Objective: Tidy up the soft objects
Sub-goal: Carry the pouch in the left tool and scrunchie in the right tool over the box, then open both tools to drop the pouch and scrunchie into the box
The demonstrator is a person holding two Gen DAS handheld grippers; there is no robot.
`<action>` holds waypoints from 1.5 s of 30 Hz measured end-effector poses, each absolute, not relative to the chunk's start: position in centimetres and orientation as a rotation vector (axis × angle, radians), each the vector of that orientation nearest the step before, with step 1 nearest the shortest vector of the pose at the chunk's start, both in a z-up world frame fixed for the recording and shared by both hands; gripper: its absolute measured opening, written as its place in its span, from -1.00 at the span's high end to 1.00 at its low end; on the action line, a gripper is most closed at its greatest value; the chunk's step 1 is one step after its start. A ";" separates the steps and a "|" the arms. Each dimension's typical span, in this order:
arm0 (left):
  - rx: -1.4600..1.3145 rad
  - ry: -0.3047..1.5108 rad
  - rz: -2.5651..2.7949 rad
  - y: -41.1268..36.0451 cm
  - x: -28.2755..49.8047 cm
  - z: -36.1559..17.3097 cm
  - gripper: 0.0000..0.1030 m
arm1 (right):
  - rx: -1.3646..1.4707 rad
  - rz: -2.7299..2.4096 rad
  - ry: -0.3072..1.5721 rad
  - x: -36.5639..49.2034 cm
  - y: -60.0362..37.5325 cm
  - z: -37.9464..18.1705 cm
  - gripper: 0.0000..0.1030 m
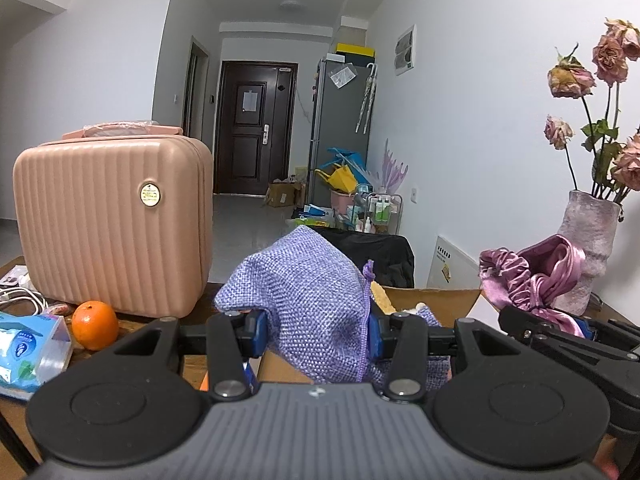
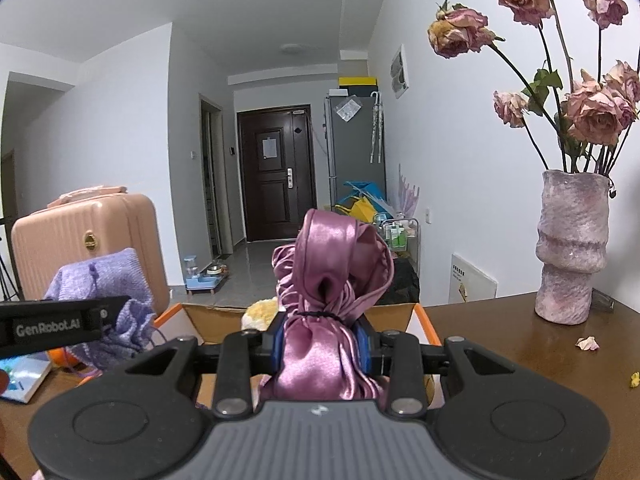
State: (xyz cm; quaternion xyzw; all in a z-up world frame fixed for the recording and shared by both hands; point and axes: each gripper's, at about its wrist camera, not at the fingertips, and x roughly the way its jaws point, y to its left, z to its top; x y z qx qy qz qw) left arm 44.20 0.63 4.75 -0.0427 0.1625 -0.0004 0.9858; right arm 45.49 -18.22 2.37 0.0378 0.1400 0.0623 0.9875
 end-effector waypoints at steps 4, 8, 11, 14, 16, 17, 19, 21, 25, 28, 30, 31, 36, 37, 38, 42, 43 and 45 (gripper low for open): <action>-0.085 0.329 0.002 0.8 45.2 4.6 0.12 | 0.077 0.111 0.288 46.8 -18.5 2.2 0.36; -0.079 0.337 0.008 0.6 46.6 4.3 0.12 | 0.072 0.098 0.293 47.9 -18.5 2.2 0.36; -0.077 0.346 0.019 0.7 47.6 4.0 0.12 | 0.066 0.089 0.304 48.7 -18.4 2.0 0.36; -0.076 0.356 0.028 0.8 48.4 3.7 0.12 | 0.058 0.080 0.320 49.6 -18.4 1.8 0.36; -0.074 0.363 0.034 0.9 49.0 3.6 0.12 | 0.054 0.077 0.332 50.0 -18.3 1.6 0.36; -0.071 0.366 0.036 0.9 49.2 3.5 0.12 | 0.051 0.075 0.338 50.3 -18.3 1.5 0.36; -0.067 0.371 0.041 1.0 49.5 3.2 0.12 | 0.046 0.073 0.346 50.6 -18.2 1.4 0.36; -0.063 0.376 0.044 1.0 49.7 3.1 0.12 | 0.039 0.070 0.353 51.0 -18.2 1.3 0.36; -0.057 0.388 0.048 1.0 50.2 2.8 0.12 | 0.021 0.060 0.373 51.7 -18.1 1.0 0.36; -0.055 0.396 0.047 1.1 50.7 2.6 0.12 | 0.012 0.061 0.389 52.3 -18.1 0.7 0.36; -0.049 0.402 0.050 1.1 50.9 2.4 0.12 | 0.008 0.060 0.397 52.4 -18.0 0.4 0.36; -0.048 0.406 0.050 1.1 51.0 2.3 0.12 | 0.007 0.059 0.400 52.5 -18.0 0.4 0.36; -0.040 0.412 0.048 1.0 51.1 2.0 0.11 | 0.004 0.062 0.415 52.7 -18.0 0.1 0.35; -0.037 0.413 0.048 1.0 51.1 2.0 0.11 | 0.003 0.061 0.416 52.7 -18.0 0.0 0.35; -0.034 0.413 0.048 1.0 51.2 1.9 0.11 | 0.002 0.062 0.417 52.7 -18.0 0.0 0.35; -0.030 0.419 0.046 1.0 51.4 1.8 0.09 | -0.001 0.066 0.426 52.7 -17.9 -0.2 0.33; -0.030 0.421 0.046 1.0 51.4 1.8 0.04 | -0.002 0.068 0.429 52.7 -17.9 -0.2 0.31; -0.030 0.421 0.059 1.0 51.3 1.7 -0.06 | -0.003 0.066 0.433 52.9 -18.0 -0.2 0.26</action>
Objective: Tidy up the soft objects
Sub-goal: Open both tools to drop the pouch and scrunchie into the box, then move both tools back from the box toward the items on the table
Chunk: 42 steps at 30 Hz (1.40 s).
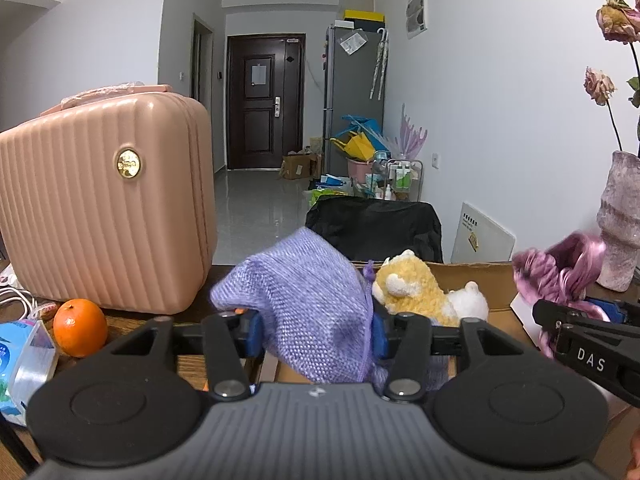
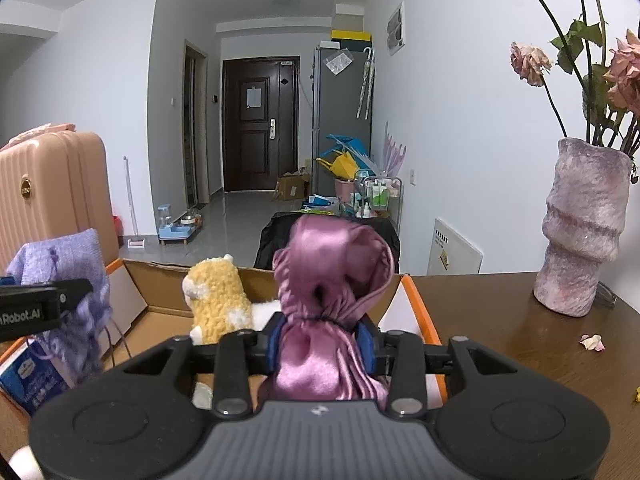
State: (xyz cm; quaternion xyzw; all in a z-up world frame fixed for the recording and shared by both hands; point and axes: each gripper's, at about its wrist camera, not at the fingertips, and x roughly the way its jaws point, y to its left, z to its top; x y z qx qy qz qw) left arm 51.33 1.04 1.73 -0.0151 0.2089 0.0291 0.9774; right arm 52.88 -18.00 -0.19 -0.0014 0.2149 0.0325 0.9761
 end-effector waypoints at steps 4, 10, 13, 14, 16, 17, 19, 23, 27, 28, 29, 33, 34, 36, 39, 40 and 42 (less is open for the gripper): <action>-0.039 0.419 0.074 1.4 51.3 1.8 -0.40 | 0.003 0.061 0.437 53.0 -18.3 -0.3 0.13; -0.039 0.399 0.128 1.6 51.1 1.8 -0.90 | 0.031 0.033 0.412 52.7 -18.9 -0.2 -0.69; -0.045 0.385 0.152 1.8 50.9 2.0 -1.00 | 0.039 0.026 0.405 52.7 -19.1 -0.1 -0.79; -0.051 0.383 0.157 1.9 50.8 2.0 -1.00 | 0.043 0.026 0.406 52.6 -19.1 -0.2 -0.88; -0.058 0.387 0.165 2.0 50.8 2.0 -1.00 | 0.047 0.022 0.403 52.7 -19.2 -0.2 -0.97; -0.060 0.388 0.165 2.2 51.0 2.0 -1.00 | 0.046 0.020 0.400 52.7 -19.2 -0.2 -0.97; -0.064 0.390 0.167 2.2 51.0 2.0 -1.00 | 0.045 0.022 0.398 52.6 -19.2 -0.2 -0.97; -0.066 0.392 0.166 2.3 50.9 2.1 -1.00 | 0.046 0.026 0.397 52.5 -19.1 -0.2 -0.99; -0.069 0.393 0.165 2.3 51.0 2.1 -1.00 | 0.047 0.032 0.394 52.3 -19.1 -0.2 -1.00; -0.071 0.392 0.165 2.3 50.9 2.2 -1.00 | 0.047 0.033 0.394 52.3 -19.1 -0.2 -1.00; -0.073 0.392 0.165 2.3 50.9 2.2 -1.00 | 0.048 0.033 0.391 52.2 -19.0 -0.2 -1.00; -0.079 0.387 0.169 2.4 50.6 2.3 -1.00 | 0.052 0.035 0.371 51.8 -19.0 0.1 -1.00; -0.082 0.386 0.168 2.4 50.5 2.4 -1.00 | 0.052 0.035 0.368 51.7 -19.0 0.1 -1.00; -0.085 0.381 0.167 2.5 50.2 2.6 -1.00 | 0.048 0.035 0.363 51.5 -18.8 0.2 -1.00; -0.090 0.377 0.163 2.5 49.8 2.8 -1.00 | 0.049 0.035 0.351 51.0 -18.7 0.3 -1.00; -0.091 0.375 0.162 2.5 49.7 2.8 -1.00 | 0.051 0.037 0.349 50.9 -18.8 0.3 -1.00; -0.089 0.371 0.160 2.5 49.4 2.9 -1.00 | 0.051 0.040 0.345 50.5 -18.8 0.4 -1.00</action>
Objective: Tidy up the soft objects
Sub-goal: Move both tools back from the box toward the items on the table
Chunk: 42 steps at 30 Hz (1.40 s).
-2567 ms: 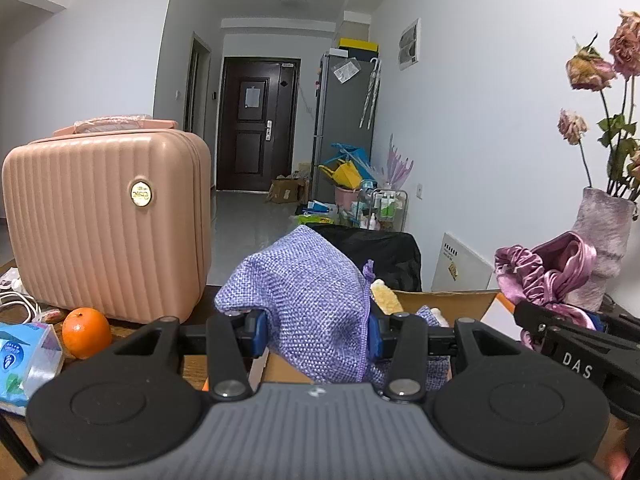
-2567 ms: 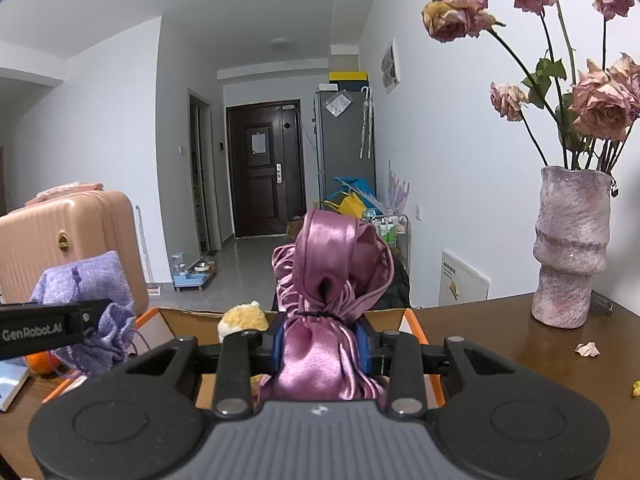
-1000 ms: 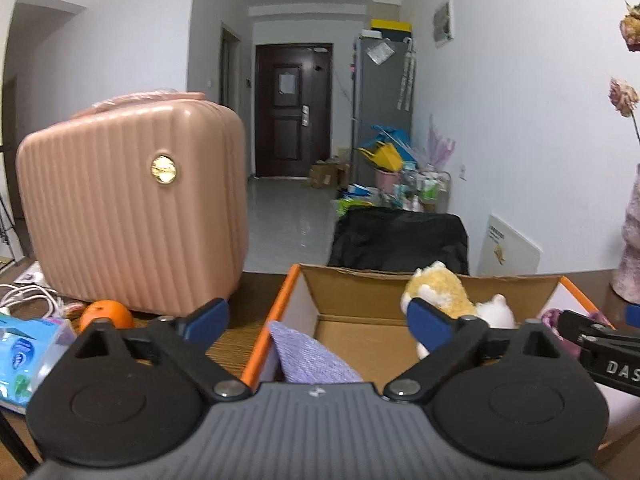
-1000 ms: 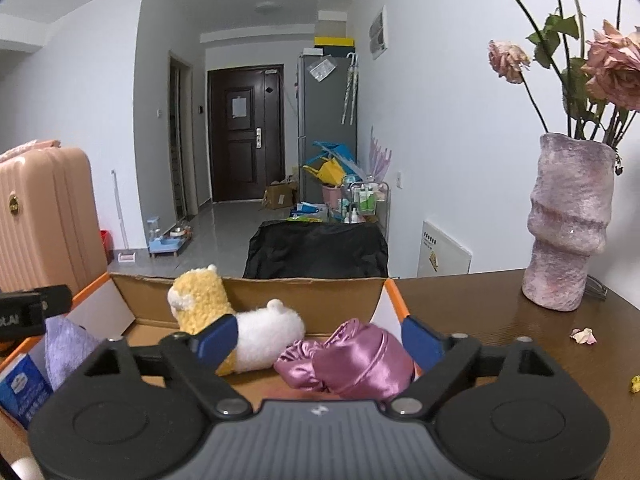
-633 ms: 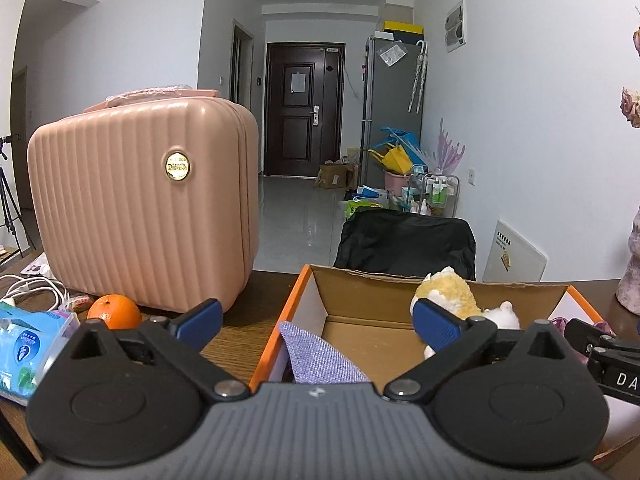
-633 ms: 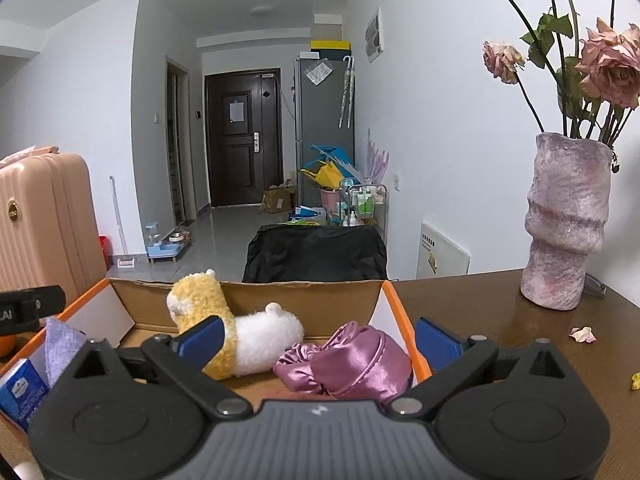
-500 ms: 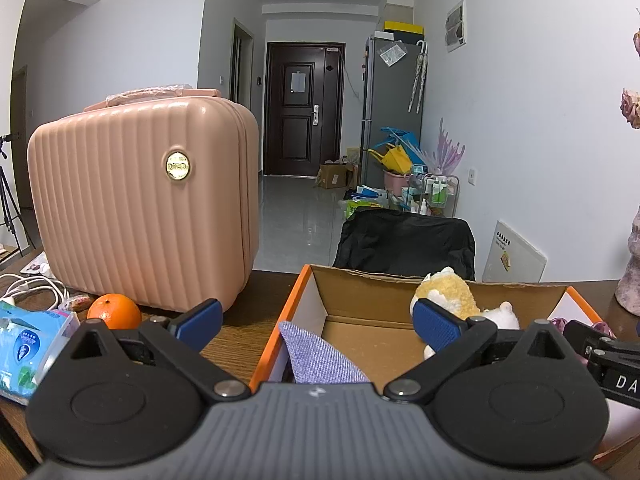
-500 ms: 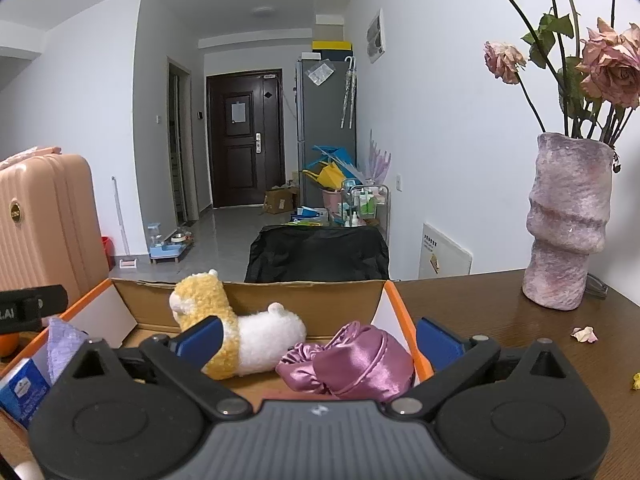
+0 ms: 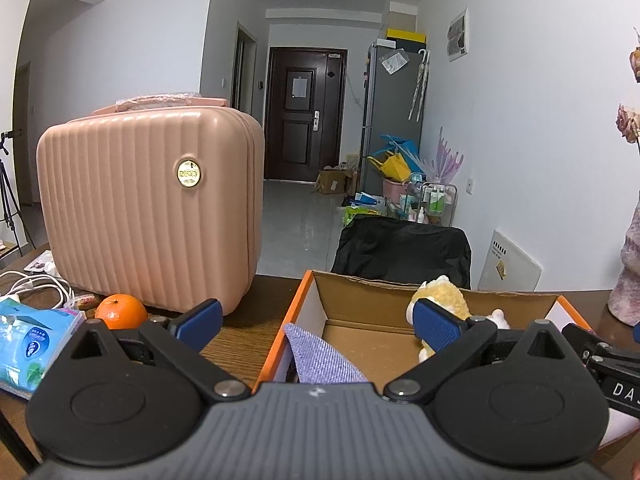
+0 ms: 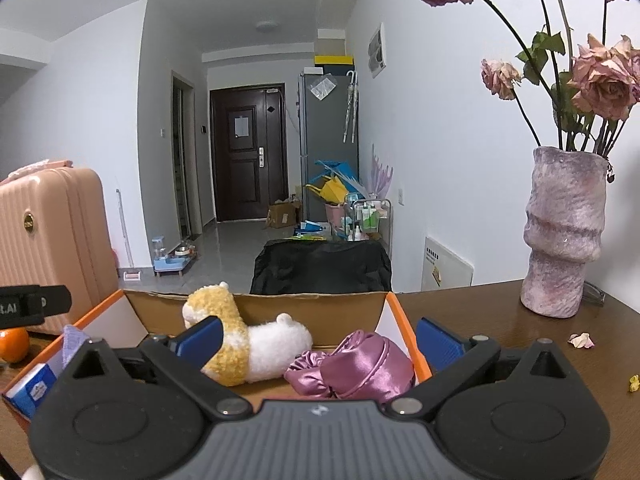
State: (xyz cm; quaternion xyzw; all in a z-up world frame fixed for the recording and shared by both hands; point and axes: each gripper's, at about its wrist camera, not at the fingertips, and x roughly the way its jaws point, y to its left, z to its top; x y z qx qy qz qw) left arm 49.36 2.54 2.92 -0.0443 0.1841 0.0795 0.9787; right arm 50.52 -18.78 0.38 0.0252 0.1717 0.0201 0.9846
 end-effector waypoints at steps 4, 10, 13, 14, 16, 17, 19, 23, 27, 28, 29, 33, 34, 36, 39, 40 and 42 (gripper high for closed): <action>-0.085 0.367 0.158 2.6 48.7 3.1 -1.00 | 0.050 0.043 0.339 49.8 -18.8 0.4 -1.00; -0.087 0.360 0.162 2.9 47.4 3.3 -1.00 | 0.058 0.047 0.330 48.5 -19.1 0.6 -1.00; -0.089 0.360 0.165 3.2 46.7 3.3 -1.00 | 0.060 0.047 0.325 47.8 -19.3 0.6 -1.00; -0.089 0.359 0.165 3.3 46.4 3.3 -1.00 | 0.062 0.047 0.323 47.5 -19.4 0.6 -1.00; -0.089 0.356 0.166 3.3 45.9 3.3 -1.00 | 0.065 0.048 0.322 47.0 -19.5 0.6 -1.00; -0.088 0.355 0.165 3.4 45.6 3.4 -1.00 | 0.069 0.050 0.322 46.7 -19.6 0.6 -1.00; -0.087 0.355 0.163 3.4 45.0 3.4 -1.00 | 0.075 0.056 0.321 46.1 -19.7 0.6 -1.00; -0.086 0.355 0.159 3.4 43.9 3.4 -1.00 | 0.074 0.060 0.314 44.7 -19.7 0.7 -1.00; -0.080 0.353 0.158 3.3 42.6 3.3 -1.00 | 0.071 0.066 0.313 43.5 -19.5 0.7 -1.00; -0.079 0.352 0.158 3.3 42.2 3.3 -1.00 | 0.070 0.068 0.315 43.2 -19.5 0.7 -1.00; -0.078 0.352 0.158 3.3 41.9 3.2 -1.00 | 0.070 0.070 0.317 42.9 -19.5 0.6 -1.00; -0.076 0.354 0.161 3.4 40.8 3.0 -1.00 | 0.070 0.079 0.321 41.9 -19.5 0.6 -1.00; -0.075 0.356 0.161 3.4 40.5 3.0 -1.00 | 0.070 0.080 0.321 41.6 -19.5 0.5 -1.00; -0.074 0.357 0.161 3.5 40.0 2.9 -1.00 | 0.071 0.083 0.324 41.1 -19.5 0.5 -1.00; -0.073 0.358 0.161 3.6 39.2 2.9 -1.00 | 0.067 0.088 0.327 40.2 -19.4 0.3 -1.00; -0.073 0.358 0.160 3.6 39.1 2.9 -1.00 | 0.065 0.089 0.328 40.0 -19.3 0.3 -1.00; -0.074 0.359 0.158 3.7 38.5 2.8 -1.00 | 0.058 0.093 0.329 39.4 -19.2 0.2 -1.00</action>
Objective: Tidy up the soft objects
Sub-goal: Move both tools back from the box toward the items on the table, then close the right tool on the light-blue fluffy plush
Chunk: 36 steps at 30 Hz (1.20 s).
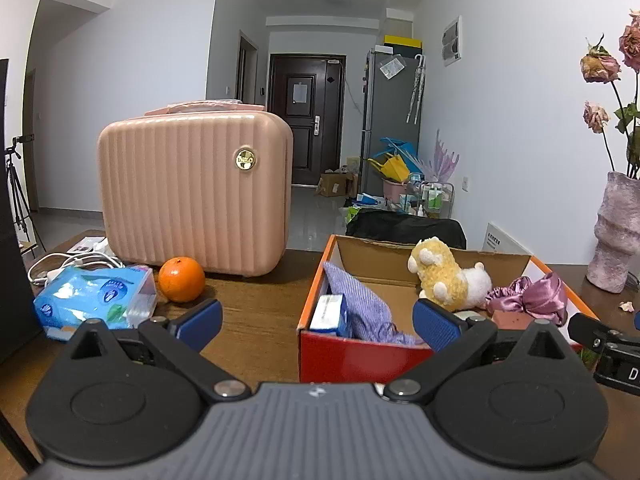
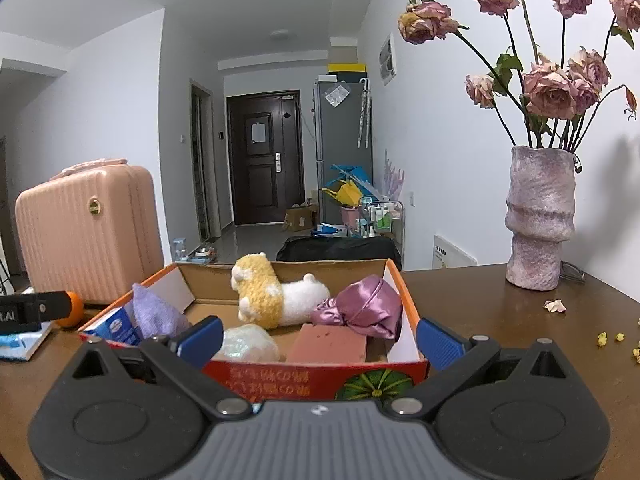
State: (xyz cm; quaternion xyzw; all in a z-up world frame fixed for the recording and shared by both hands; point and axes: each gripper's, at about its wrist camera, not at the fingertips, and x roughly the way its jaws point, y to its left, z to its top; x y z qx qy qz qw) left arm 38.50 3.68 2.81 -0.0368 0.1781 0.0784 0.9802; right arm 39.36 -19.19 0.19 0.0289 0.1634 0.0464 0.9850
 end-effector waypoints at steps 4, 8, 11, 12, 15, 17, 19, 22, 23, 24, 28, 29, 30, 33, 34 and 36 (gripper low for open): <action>-0.075 0.360 0.154 3.8 36.9 2.6 -1.00 | 0.051 0.102 0.331 38.3 -19.1 0.1 -1.00; -0.068 0.364 0.150 4.0 35.6 2.4 -1.00 | 0.048 0.110 0.333 37.2 -19.0 0.1 -1.00; -0.064 0.367 0.147 4.1 34.7 2.4 -1.00 | 0.045 0.116 0.334 36.4 -19.0 0.0 -1.00; -0.063 0.367 0.146 4.1 34.3 2.5 -1.00 | 0.042 0.119 0.334 36.0 -19.0 0.0 -1.00; -0.063 0.367 0.141 4.4 33.4 2.4 -1.00 | 0.035 0.125 0.334 35.2 -18.9 -0.1 -1.00; -0.063 0.370 0.138 4.4 32.8 2.3 -1.00 | 0.032 0.132 0.335 34.7 -18.8 -0.1 -1.00; -0.062 0.372 0.130 4.6 32.1 2.3 -1.00 | 0.027 0.137 0.334 34.1 -18.8 -0.1 -1.00; -0.059 0.373 0.118 4.7 31.3 2.2 -1.00 | 0.021 0.151 0.336 33.3 -18.7 -0.2 -1.00; -0.057 0.374 0.115 4.7 31.0 2.1 -1.00 | 0.017 0.155 0.336 33.1 -18.5 -0.2 -1.00; -0.055 0.376 0.113 4.7 30.8 2.0 -1.00 | 0.013 0.158 0.336 32.9 -18.5 -0.3 -1.00; -0.047 0.381 0.102 5.0 29.8 1.8 -1.00 | 0.004 0.172 0.338 32.1 -18.2 -0.4 -1.00; -0.047 0.382 0.101 5.1 29.7 1.7 -1.00 | 0.004 0.173 0.337 31.9 -18.2 -0.4 -1.00; -0.048 0.383 0.101 5.2 29.5 1.7 -1.00 | 0.005 0.173 0.337 31.8 -18.2 -0.4 -1.00; -0.055 0.383 0.105 5.8 29.4 1.7 -1.00 | 0.005 0.171 0.338 31.7 -18.1 -0.5 -1.00; -0.058 0.384 0.106 6.0 29.3 1.8 -1.00 | 0.004 0.170 0.342 31.8 -18.1 -0.5 -1.00; -0.064 0.384 0.105 6.4 29.3 1.7 -1.00 | 0.000 0.170 0.353 32.0 -18.0 -0.6 -1.00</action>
